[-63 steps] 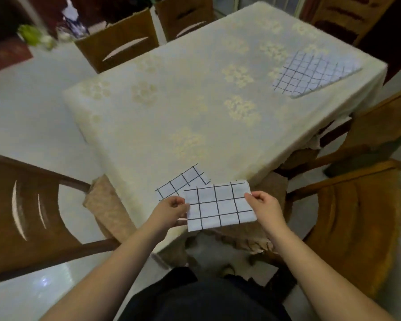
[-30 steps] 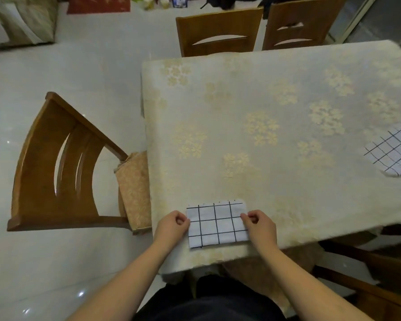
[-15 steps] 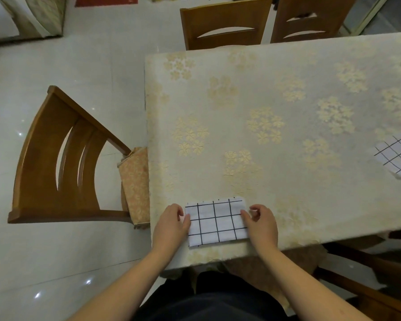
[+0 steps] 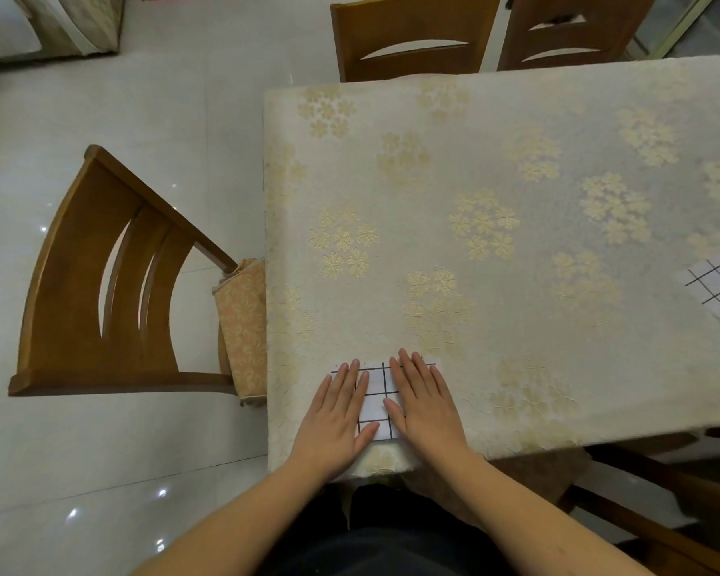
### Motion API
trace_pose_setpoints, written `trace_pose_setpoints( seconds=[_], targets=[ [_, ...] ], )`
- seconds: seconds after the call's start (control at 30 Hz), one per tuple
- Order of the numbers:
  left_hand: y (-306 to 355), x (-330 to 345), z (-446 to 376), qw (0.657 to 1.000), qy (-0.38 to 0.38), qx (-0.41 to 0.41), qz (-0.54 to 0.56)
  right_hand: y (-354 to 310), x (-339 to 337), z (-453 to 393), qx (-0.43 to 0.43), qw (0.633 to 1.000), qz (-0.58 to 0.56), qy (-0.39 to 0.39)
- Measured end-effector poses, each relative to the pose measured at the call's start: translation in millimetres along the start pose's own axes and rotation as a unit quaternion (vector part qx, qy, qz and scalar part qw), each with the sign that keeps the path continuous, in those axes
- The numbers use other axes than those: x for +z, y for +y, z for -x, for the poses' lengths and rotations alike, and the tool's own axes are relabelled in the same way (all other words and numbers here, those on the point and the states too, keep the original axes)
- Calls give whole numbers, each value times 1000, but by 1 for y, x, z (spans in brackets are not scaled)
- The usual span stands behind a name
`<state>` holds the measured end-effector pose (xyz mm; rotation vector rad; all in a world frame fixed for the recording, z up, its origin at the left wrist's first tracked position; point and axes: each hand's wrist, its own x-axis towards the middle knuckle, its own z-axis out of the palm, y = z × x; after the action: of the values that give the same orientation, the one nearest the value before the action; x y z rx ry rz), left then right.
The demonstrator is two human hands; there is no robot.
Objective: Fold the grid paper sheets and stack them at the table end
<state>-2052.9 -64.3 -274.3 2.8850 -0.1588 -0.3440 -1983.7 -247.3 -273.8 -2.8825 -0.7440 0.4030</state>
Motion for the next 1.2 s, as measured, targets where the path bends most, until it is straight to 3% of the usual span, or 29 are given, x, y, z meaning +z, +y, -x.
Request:
trace_pose_setpoints(
  seconds=[0.8, 0.97, 1.2],
  targets=[
    [-4, -10, -9, 993, -115, -19, -23, 4, -1, -3, -6, 998, -4, -65],
    [6, -45, -18, 980, -187, -26, -68, 9, -34, -7, -47, 992, 13, -113],
    [12, -92, 8, 986, -119, -86, -75, -11, -82, 5, -36, 990, -18, -132]
  ],
)
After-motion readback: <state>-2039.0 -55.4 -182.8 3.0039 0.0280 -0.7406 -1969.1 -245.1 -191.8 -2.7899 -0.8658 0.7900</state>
